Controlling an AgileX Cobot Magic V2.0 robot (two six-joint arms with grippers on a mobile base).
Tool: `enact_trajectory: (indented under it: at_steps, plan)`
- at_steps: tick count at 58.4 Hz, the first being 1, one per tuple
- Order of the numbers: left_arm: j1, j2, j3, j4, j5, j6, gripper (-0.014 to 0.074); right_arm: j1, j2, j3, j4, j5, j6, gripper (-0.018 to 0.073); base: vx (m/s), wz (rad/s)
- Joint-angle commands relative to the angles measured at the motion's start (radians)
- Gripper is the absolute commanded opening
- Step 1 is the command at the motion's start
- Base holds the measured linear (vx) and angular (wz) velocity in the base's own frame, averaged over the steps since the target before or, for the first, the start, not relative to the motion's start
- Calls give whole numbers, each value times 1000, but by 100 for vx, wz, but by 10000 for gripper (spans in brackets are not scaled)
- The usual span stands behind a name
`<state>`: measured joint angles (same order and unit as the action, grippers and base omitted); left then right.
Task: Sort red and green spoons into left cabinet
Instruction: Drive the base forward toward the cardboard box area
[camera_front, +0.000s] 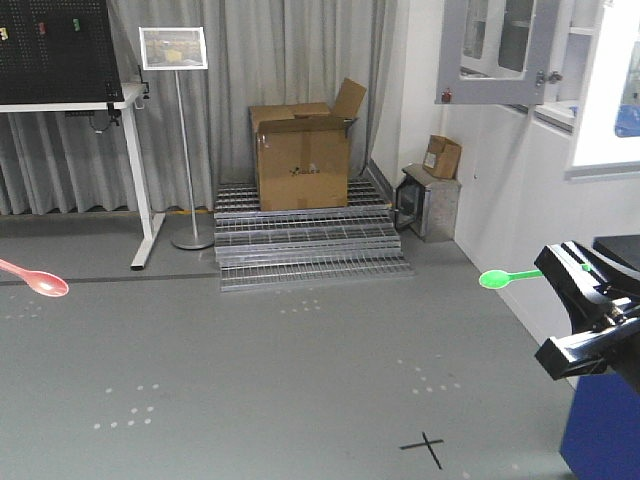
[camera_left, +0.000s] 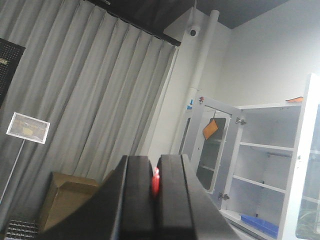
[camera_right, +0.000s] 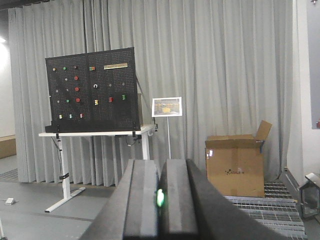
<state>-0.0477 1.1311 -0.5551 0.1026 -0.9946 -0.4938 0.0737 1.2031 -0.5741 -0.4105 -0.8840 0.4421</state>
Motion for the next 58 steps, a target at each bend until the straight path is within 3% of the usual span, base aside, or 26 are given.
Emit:
enact_trajectory:
  at_steps: [1,58]
  plan:
    - [-2,-20,-25,-10,-62,-1,56,-3,-23,-25,17,-70,3,81,42,11]
    - [-2,-17,-25,-9,-66,-1,56,-3,-23,-25,17,-70,3,82,42,29]
